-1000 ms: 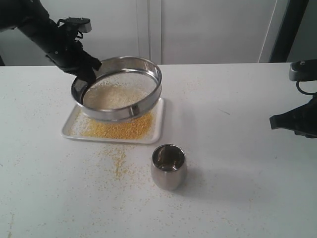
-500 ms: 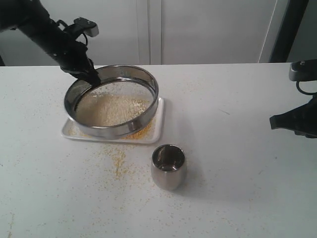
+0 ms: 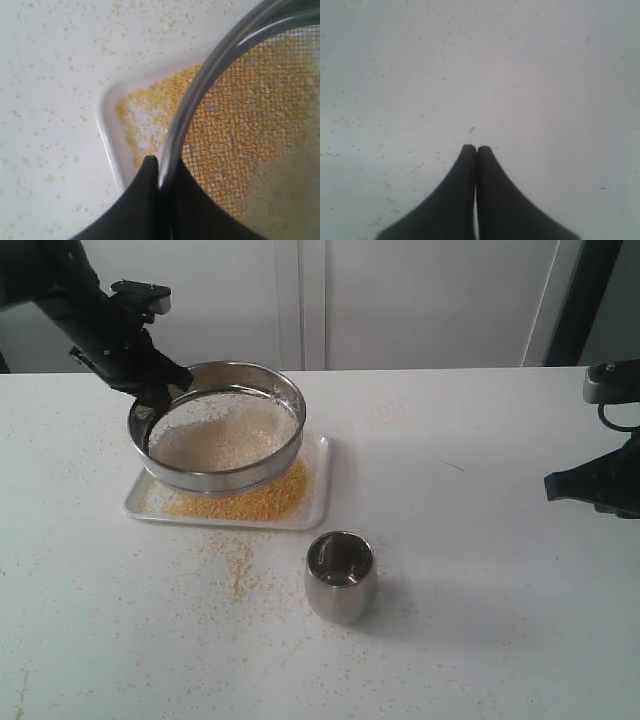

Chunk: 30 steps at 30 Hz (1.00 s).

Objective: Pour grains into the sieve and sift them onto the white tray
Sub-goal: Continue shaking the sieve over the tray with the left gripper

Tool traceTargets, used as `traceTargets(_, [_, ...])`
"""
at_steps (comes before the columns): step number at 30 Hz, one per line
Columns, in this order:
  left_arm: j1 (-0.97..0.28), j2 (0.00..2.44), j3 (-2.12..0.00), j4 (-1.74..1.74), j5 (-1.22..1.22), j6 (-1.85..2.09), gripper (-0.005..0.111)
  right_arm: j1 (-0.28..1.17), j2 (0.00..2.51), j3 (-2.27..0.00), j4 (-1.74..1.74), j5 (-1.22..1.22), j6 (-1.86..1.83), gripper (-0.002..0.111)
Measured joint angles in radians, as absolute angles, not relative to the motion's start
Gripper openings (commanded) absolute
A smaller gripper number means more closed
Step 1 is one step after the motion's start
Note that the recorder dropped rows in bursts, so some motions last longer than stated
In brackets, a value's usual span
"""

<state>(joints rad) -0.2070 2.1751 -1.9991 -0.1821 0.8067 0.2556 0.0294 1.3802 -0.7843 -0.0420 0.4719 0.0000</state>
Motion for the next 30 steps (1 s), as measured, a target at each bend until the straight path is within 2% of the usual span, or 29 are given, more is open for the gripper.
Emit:
traceTargets(3, [-0.196,2.175,-1.999,-0.376,0.920,0.652,0.000,0.029,1.380,-0.784,-0.042,0.472,0.000,0.000])
traceTargets(4, [-0.205,2.175,-1.997,-0.376,0.935,0.628,0.000,0.029,1.380,-0.784,-0.042,0.472,0.000,0.000])
traceTargets(8, [-0.225,2.175,-1.997,-0.167,0.823,0.101,0.000,0.029,1.380,-0.784,-0.042,0.472,0.000,0.000])
traceTargets(9, [-0.214,2.175,-1.997,-0.158,0.805,0.089,0.000,0.029,1.380,-0.784,-0.042,0.472,0.000,0.000])
traceTargets(13, [-0.191,2.175,-1.997,-0.357,0.877,0.533,0.000,0.029,1.380,-0.784,-0.042,0.472,0.000,0.000])
traceTargets(14, [-0.197,2.173,-1.997,-0.352,0.892,0.530,0.000,0.029,1.380,-0.784,-0.042,0.472,0.000,0.000])
traceTargets(17, [-0.211,2.173,-1.997,-0.205,0.849,0.140,0.000,0.029,1.380,-0.784,-0.042,0.472,0.000,0.000])
traceTargets(19, [-0.195,2.173,-1.997,-0.175,0.817,0.044,0.000,0.029,1.380,-0.784,-0.042,0.472,0.000,0.000])
traceTargets(21, [-0.177,2.173,-1.997,-0.266,0.823,0.227,0.000,0.029,1.380,-0.784,-0.042,0.472,0.000,0.000])
traceTargets(22, [-0.166,2.173,-1.997,-0.346,0.879,0.454,0.000,0.029,1.380,-0.784,-0.042,0.472,0.000,0.000])
traceTargets(24, [-0.173,2.173,-1.997,-0.421,0.984,0.641,0.000,0.029,1.380,-0.784,-0.042,0.470,0.000,0.000])
traceTargets(25, [-0.180,2.173,-1.997,-0.391,0.996,0.597,0.000,0.029,1.380,-0.784,-0.042,0.470,0.000,0.000])
traceTargets(28, [-0.194,2.173,-1.997,-0.210,0.908,0.118,0.000,0.029,1.380,-0.784,-0.042,0.470,0.000,0.000])
traceTargets(30, [-0.174,2.173,-1.997,-0.167,0.860,0.075,0.000,0.029,1.380,-0.784,-0.042,0.470,0.000,0.000])
